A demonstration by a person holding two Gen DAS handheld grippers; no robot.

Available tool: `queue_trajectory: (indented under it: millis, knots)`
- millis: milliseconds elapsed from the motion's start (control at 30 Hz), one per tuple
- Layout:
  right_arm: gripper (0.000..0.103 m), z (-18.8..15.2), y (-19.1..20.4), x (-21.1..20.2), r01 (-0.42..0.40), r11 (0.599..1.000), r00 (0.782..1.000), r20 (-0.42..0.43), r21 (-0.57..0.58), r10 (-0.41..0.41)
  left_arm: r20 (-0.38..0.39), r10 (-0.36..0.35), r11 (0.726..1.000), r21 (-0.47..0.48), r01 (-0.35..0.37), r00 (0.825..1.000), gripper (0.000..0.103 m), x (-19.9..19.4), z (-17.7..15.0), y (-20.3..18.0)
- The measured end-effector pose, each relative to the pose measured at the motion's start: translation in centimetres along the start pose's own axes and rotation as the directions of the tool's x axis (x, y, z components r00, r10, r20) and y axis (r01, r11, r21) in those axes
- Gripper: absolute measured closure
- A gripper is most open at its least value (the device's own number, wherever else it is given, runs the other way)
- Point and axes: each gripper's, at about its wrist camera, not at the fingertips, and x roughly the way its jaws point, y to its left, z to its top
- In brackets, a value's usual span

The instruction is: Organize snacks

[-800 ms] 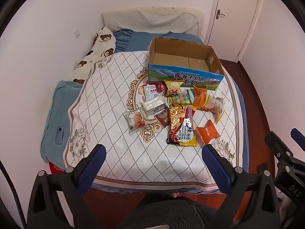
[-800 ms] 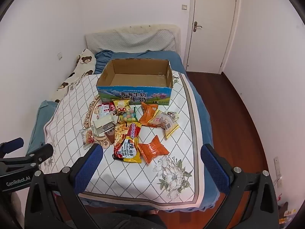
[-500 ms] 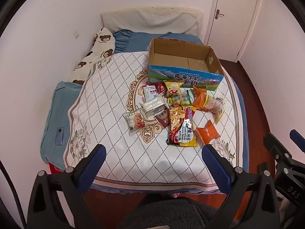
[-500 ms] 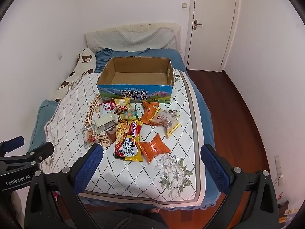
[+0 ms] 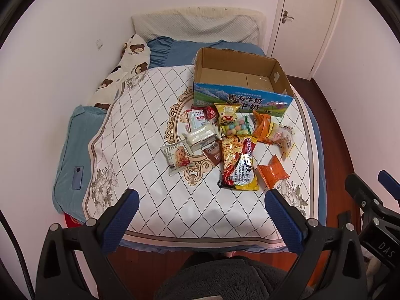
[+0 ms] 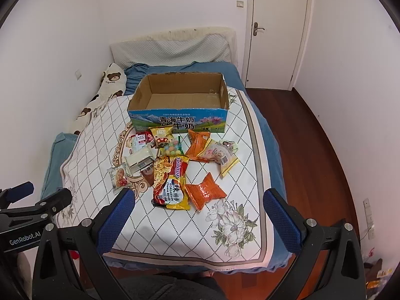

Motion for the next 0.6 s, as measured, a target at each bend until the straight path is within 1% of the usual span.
queue_trajectory:
  millis: [600]
  knots:
    - [0.000, 0.31, -0.50, -0.57, 0.014, 1.000, 1.000, 0.020, 0.005, -0.014, 0.026, -0.004, 1.000, 0.009, 0.004, 1.000, 0.000, -0.76, 0.22, -0.37]
